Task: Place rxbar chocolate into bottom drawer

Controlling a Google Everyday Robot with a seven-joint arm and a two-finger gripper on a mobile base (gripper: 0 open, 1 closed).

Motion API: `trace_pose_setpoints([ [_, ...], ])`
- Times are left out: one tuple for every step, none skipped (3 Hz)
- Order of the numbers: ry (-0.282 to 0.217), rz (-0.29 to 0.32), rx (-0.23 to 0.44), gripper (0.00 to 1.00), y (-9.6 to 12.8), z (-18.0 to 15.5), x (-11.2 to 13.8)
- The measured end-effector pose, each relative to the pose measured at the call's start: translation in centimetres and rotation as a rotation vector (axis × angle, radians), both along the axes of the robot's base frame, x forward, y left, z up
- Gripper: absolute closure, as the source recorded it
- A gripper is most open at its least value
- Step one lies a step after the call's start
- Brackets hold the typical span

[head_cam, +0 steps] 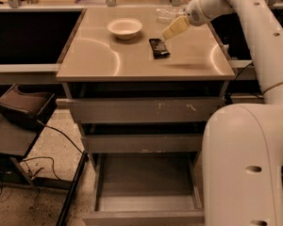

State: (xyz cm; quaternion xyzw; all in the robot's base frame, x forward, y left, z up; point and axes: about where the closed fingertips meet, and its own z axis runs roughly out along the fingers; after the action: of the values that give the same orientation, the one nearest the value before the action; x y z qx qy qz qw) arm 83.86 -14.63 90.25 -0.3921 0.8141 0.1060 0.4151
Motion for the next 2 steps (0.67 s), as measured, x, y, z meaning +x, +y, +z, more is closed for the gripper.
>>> trace_pose_setpoints([
  [0.012,-0.028,0.042,0.0,0.21,-0.94,1.38],
  [0.01,-0.029,0.044,0.0,0.23,-0.92,1.48],
])
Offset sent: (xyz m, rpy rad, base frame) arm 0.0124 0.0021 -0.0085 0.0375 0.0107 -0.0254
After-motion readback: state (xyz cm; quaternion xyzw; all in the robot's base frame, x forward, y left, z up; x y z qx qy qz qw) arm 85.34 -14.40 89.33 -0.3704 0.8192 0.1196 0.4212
